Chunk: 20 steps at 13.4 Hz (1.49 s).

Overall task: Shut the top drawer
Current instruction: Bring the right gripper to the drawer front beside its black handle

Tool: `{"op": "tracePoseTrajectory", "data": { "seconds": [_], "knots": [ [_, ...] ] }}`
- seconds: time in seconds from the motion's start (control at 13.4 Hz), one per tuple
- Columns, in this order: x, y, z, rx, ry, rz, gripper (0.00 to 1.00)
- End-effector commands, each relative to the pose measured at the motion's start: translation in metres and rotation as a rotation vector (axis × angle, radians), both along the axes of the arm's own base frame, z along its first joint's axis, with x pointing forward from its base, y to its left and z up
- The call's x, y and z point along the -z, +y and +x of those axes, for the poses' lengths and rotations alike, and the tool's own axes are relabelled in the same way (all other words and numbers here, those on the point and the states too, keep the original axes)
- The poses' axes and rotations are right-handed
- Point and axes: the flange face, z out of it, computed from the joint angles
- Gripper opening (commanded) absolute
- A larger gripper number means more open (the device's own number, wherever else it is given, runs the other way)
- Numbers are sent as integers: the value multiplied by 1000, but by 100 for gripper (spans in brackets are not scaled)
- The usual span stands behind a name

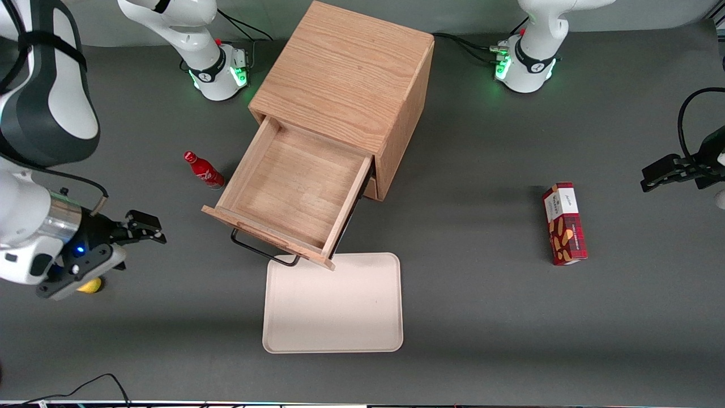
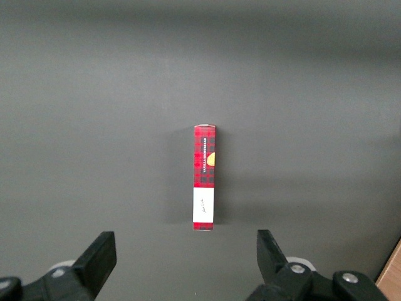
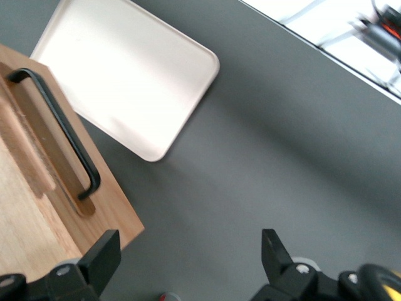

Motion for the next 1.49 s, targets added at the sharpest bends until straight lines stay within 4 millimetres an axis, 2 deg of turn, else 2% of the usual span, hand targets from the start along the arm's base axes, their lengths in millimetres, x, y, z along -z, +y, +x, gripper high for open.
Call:
{"op": "tracePoseTrajectory", "data": {
  "seconds": [0.0, 0.15, 0.22, 0.37, 0.89, 1.42],
  "knots": [
    [24, 27, 23, -128, 17, 90, 100],
    [40, 57, 21, -175, 43, 115, 100],
    [42, 70, 19, -196, 47, 123, 100],
    [47, 84, 17, -218, 57, 134, 100],
    [84, 109, 15, -268, 109, 128, 100],
    [109, 113, 17, -291, 120, 100, 100]
  ]
}}
